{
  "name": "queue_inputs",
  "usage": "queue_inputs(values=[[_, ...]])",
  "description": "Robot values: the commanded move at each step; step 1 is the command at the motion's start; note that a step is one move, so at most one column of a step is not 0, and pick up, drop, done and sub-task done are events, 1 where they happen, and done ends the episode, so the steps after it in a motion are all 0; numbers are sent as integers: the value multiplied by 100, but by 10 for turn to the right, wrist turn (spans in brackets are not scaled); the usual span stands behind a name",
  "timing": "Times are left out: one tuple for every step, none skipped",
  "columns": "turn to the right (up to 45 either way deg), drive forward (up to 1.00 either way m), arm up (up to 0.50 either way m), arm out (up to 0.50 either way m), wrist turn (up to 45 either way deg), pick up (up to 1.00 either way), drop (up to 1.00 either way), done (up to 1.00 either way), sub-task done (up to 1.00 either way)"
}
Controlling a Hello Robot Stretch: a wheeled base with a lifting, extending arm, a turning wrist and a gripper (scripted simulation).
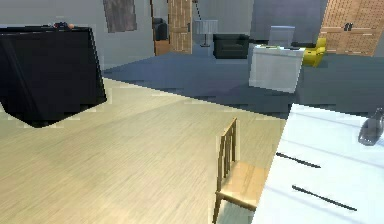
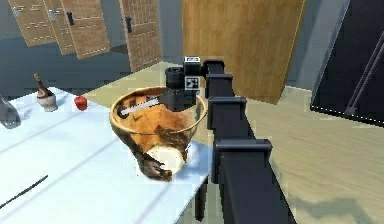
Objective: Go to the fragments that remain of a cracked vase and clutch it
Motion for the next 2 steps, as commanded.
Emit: queue_inputs(values=[[0, 0, 0, 0, 120, 0, 0, 0, 0], [0, 0, -26, 0, 0, 0, 0, 0, 0]])
